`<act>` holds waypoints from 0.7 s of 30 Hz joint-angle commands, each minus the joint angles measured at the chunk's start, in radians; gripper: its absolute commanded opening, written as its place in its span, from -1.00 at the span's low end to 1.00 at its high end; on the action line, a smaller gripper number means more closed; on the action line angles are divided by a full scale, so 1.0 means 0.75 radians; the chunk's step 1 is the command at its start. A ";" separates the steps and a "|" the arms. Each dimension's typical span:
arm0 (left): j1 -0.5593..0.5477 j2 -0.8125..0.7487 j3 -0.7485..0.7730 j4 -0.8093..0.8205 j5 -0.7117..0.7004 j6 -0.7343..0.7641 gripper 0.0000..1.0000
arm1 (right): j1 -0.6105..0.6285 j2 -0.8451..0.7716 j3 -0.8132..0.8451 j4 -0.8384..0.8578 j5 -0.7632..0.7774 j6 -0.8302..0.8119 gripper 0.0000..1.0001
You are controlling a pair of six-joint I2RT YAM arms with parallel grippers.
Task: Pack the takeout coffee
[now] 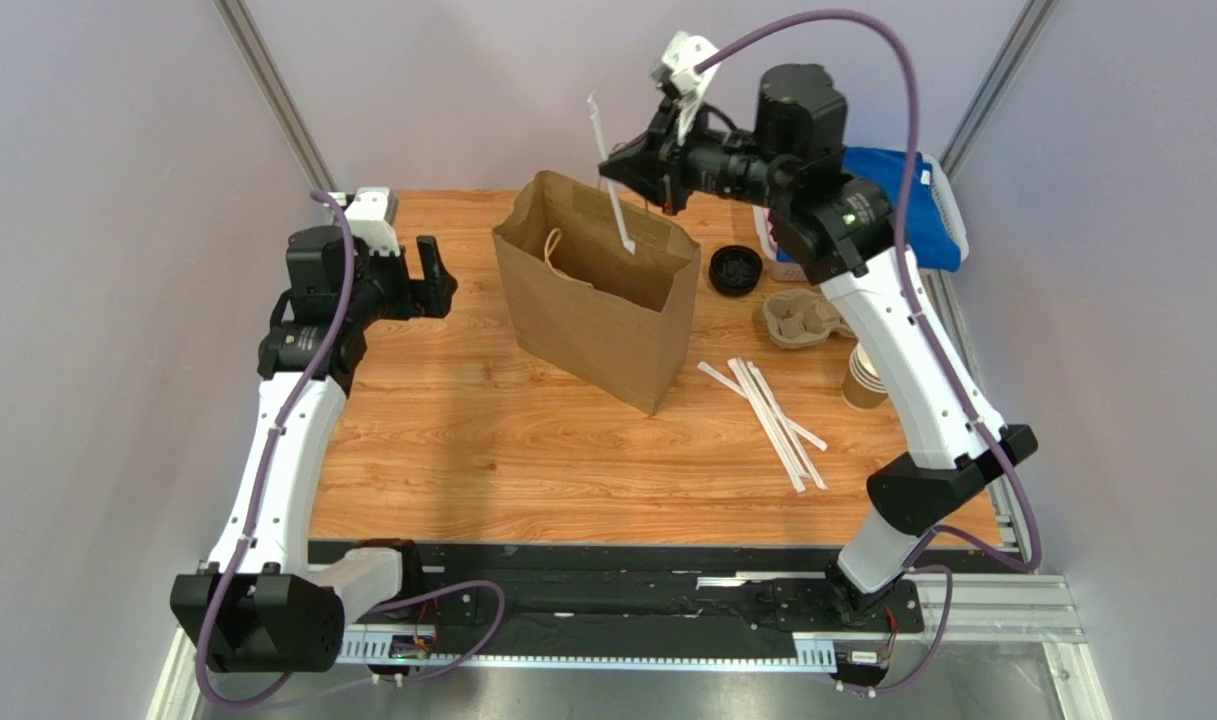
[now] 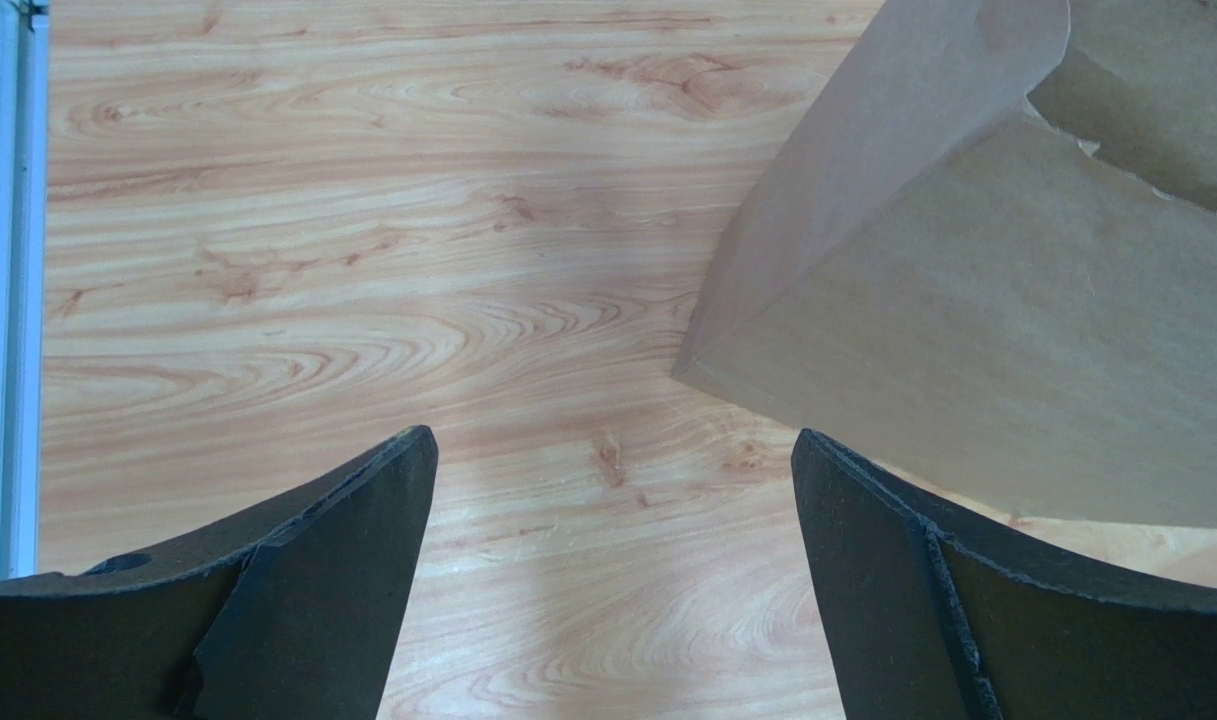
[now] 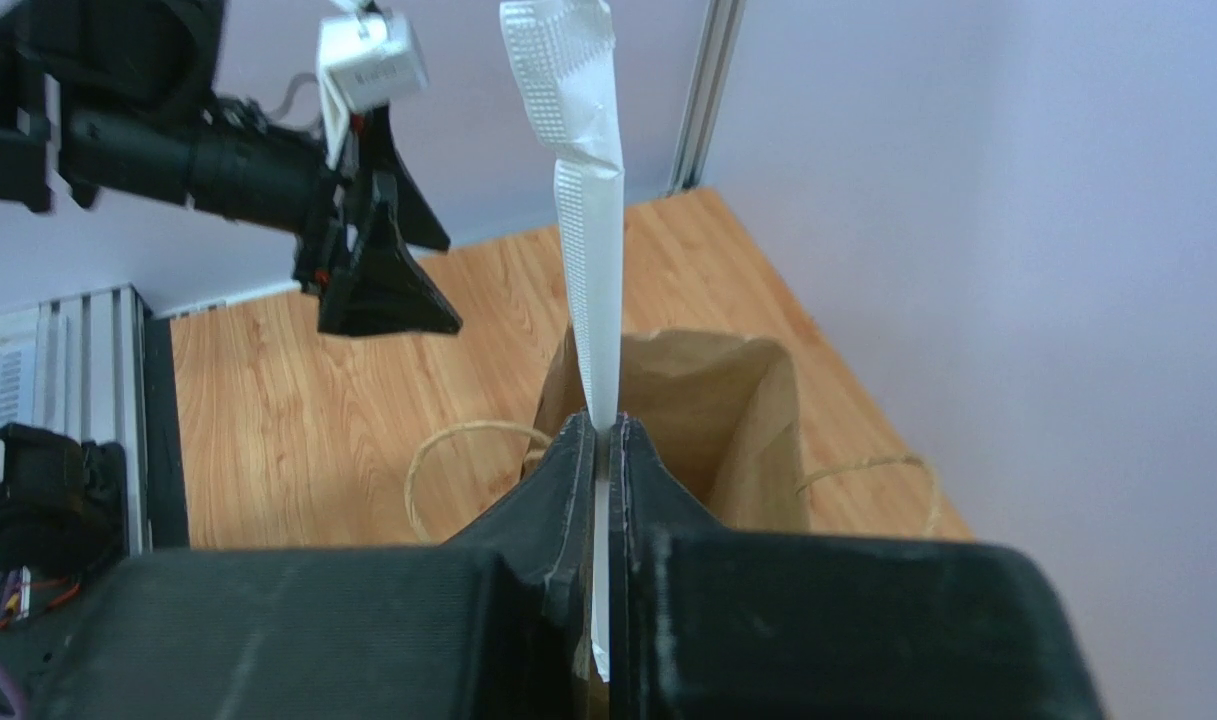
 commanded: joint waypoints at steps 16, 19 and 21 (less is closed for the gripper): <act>0.008 -0.025 -0.026 -0.025 0.049 0.030 0.93 | 0.071 0.073 -0.229 -0.193 0.196 -0.076 -0.91; 0.010 -0.017 -0.022 -0.027 0.054 0.055 0.94 | 0.071 0.097 -0.213 -0.227 0.183 -0.049 -0.45; 0.008 0.006 0.005 -0.055 0.041 0.077 0.94 | 0.071 0.104 -0.172 -0.236 0.185 -0.043 -0.25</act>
